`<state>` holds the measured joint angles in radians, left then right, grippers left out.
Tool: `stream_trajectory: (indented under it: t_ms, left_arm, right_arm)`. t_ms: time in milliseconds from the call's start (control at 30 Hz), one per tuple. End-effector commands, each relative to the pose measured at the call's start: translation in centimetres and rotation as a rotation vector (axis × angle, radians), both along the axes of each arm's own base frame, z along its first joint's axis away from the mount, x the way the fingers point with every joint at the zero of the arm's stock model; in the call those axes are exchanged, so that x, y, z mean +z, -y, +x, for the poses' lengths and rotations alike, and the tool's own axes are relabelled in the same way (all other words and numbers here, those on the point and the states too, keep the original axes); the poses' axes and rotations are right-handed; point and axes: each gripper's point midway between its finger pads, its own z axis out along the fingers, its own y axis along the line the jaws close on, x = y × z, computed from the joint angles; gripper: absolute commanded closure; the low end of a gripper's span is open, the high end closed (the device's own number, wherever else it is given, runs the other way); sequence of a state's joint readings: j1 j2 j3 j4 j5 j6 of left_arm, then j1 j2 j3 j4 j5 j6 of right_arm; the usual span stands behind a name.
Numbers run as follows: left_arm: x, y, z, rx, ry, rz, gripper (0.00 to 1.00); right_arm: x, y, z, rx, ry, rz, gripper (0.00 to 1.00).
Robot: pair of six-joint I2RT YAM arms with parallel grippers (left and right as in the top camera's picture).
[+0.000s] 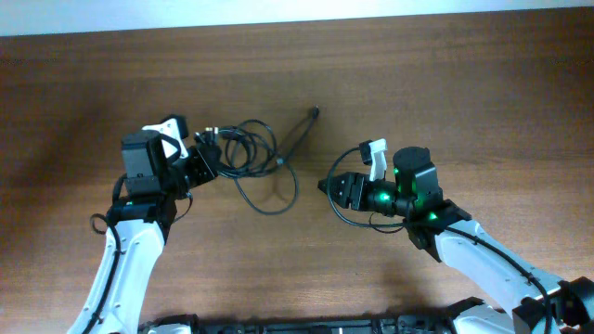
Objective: Untangle cables
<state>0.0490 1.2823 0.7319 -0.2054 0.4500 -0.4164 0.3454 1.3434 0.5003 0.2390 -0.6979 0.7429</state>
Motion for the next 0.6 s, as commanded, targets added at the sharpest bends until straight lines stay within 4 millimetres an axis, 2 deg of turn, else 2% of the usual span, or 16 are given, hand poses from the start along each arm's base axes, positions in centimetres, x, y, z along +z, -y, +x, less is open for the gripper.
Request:
stream_trajectory:
  t_ms: [0, 167, 367, 433, 567]
  left_arm:
    - [2.0, 3.8, -1.2, -0.294, 0.143, 0.020, 1.00]
    - [2.0, 7.2, -2.1, -0.399, 0.159, 0.037, 1.00]
    - [2.0, 9.6, -2.7, -0.453, 0.178, 0.066, 1.00]
    - [2.4, 10.2, -2.7, -0.471, 0.201, 0.065, 1.00]
    - [3.1, 11.6, -2.7, -0.495, 0.236, 0.051, 1.00]
  right_arm:
    - [0.4, 0.2, 0.1, 0.019, 0.067, -0.019, 0.49]
    - [1.6, -0.2, 0.6, 0.029, 0.127, 0.008, 0.49]
    - [2.3, -0.4, 0.8, 0.036, 0.160, 0.023, 0.49]
    - [2.2, -0.6, 0.6, 0.044, 0.157, 0.022, 0.49]
    - [2.2, -2.2, -0.7, 0.120, 0.199, 0.008, 0.50]
